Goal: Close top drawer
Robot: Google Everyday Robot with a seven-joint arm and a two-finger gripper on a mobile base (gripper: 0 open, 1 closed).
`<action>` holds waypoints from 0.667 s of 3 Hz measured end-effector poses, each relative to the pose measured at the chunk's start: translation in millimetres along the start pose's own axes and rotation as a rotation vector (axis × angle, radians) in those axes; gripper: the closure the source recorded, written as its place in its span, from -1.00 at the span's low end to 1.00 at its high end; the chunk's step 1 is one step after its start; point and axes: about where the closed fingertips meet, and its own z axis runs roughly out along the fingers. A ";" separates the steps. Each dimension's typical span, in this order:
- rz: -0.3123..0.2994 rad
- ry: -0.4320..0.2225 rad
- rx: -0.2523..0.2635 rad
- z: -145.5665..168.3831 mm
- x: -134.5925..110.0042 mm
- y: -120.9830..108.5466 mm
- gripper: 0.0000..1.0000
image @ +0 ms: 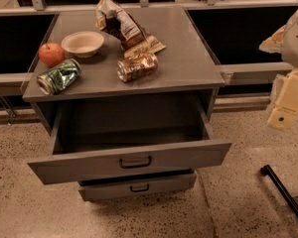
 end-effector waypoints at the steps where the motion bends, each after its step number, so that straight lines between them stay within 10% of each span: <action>1: 0.000 0.000 0.000 0.1 0.0 0.0 -1.00; 2: 0.014 -0.014 -0.072 40.0 3.7 -0.2 -1.00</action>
Offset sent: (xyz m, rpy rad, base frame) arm 0.0285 0.0028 -0.0980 0.0808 0.1851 0.0141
